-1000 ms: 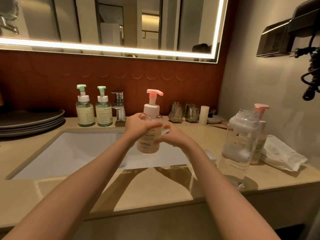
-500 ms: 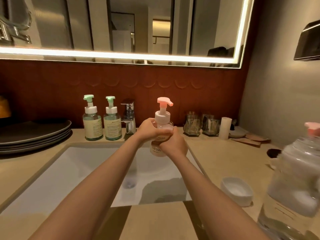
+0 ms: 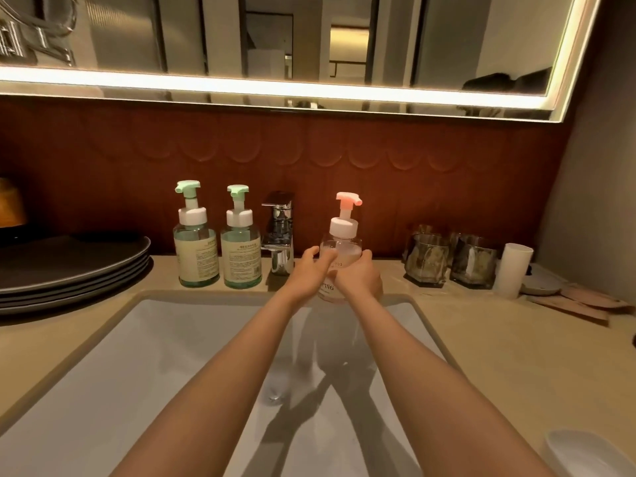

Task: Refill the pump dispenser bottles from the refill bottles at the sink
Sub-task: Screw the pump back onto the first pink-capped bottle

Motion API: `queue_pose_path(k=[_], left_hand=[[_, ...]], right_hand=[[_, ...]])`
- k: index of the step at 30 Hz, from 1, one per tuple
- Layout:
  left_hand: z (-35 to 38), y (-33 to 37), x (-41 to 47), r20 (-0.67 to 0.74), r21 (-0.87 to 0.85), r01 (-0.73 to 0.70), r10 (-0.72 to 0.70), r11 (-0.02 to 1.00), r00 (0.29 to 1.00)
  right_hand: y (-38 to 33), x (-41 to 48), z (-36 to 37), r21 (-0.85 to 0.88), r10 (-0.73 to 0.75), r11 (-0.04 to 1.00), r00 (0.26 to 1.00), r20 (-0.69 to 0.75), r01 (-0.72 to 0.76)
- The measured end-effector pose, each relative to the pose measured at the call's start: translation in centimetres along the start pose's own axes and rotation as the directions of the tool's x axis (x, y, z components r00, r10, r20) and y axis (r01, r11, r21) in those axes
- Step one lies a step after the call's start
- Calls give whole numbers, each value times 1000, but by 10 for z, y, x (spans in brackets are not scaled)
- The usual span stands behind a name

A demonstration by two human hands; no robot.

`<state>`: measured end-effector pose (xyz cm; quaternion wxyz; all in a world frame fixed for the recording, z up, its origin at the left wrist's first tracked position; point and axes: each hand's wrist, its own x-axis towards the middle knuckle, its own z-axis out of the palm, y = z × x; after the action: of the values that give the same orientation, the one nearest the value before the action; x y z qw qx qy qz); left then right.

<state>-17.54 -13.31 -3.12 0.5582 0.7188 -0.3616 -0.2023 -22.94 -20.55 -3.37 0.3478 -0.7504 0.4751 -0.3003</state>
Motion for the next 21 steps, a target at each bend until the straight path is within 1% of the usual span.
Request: queue_pose_path(k=[4, 7, 10, 14, 18, 21], left_hand=[[1, -1, 13, -8, -53, -1, 1, 999, 1000], [3, -3, 20, -32, -90, -15, 12, 996, 999], [8, -10, 29, -111, -67, -11, 3, 998, 994], [15, -18, 37, -200, -62, 35, -47, 997, 979], [19, -21, 43, -206, -130, 79, -105, 988, 973], [19, -17, 39, -192, -165, 65, -97, 984, 977]], right_hand=[[-1, 11, 11, -27, -41, 999, 999, 7, 41], [-2, 20, 17, 3, -50, 999, 998, 35, 50], [-2, 25, 18, 43, -64, 997, 997, 48, 62], [1, 25, 19, 162, -26, 987, 997, 66, 15], [6, 28, 23, 208, -36, 978, 998, 60, 23], [7, 32, 25, 242, -40, 970, 996, 78, 20]])
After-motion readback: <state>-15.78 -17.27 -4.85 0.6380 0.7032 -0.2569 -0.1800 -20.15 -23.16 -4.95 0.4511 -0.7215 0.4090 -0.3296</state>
